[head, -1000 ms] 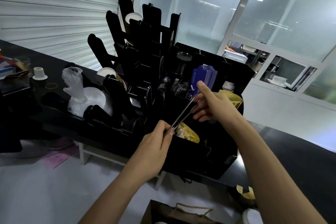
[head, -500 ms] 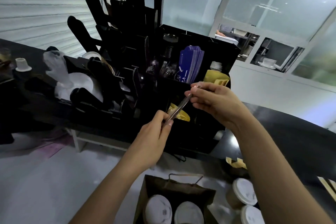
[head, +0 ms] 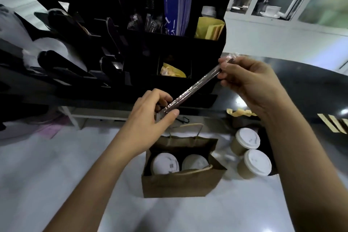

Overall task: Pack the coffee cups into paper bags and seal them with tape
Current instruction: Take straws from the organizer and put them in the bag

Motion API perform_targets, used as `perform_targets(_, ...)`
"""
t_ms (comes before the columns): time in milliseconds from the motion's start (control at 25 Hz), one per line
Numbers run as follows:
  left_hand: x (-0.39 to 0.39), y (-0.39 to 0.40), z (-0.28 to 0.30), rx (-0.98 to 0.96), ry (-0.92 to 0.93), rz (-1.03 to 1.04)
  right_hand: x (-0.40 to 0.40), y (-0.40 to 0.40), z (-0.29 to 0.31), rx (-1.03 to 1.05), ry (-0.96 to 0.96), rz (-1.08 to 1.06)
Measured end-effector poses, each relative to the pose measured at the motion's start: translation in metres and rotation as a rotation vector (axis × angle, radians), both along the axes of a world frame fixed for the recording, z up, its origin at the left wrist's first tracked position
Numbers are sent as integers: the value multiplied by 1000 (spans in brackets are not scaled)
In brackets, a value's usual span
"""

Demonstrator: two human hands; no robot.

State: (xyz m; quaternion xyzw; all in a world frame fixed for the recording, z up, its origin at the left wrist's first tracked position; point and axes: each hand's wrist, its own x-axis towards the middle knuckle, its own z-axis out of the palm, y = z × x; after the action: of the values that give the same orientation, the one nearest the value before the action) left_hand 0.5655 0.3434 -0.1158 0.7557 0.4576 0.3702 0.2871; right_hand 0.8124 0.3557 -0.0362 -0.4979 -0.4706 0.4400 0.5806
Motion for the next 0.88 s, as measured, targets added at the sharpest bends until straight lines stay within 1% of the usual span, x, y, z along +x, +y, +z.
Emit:
perform_targets(80, -6, -12, -10, 46, 52, 31, 10, -16, -4, 43, 16, -69)
perform_targets(200, -17, -27, -28, 41, 144, 28, 20, -38, -12, 97, -25, -168)
perform_targets(400, -24, -37, -53, 95, 328, 58, 19, -67, -29, 99, -174, -162)
perform_targets(560, -24, -38, -65, 40, 480, 51, 15, -83, -37, 178, -243, -219)
perform_targets(680, -26, -38, -75, -10, 532, 17, 13, -92, -41, 272, -184, -250)
perform_targets(880, -29, -40, -80, -58, 520, -44, 11, -101, -39, 449, -33, -344)
